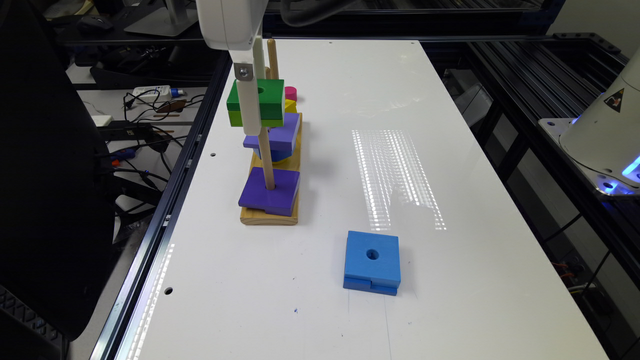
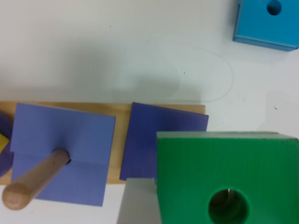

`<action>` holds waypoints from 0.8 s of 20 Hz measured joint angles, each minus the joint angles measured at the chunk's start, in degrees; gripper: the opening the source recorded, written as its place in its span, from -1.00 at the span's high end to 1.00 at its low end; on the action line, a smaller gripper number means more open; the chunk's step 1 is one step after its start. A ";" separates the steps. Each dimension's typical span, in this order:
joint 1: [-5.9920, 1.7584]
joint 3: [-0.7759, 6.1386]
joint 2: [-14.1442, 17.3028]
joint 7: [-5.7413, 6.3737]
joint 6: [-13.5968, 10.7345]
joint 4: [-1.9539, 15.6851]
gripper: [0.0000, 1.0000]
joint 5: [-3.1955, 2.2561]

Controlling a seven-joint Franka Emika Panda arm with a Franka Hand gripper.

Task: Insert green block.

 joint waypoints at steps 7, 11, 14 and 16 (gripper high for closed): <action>0.00 0.00 0.07 0.00 0.02 -0.04 1.00 0.00; -0.04 -0.04 1.05 -0.02 0.86 -0.08 1.00 -0.09; -0.04 -0.04 1.09 -0.02 0.88 -0.08 1.00 -0.10; -0.04 -0.04 1.09 -0.02 0.88 -0.08 1.00 -0.11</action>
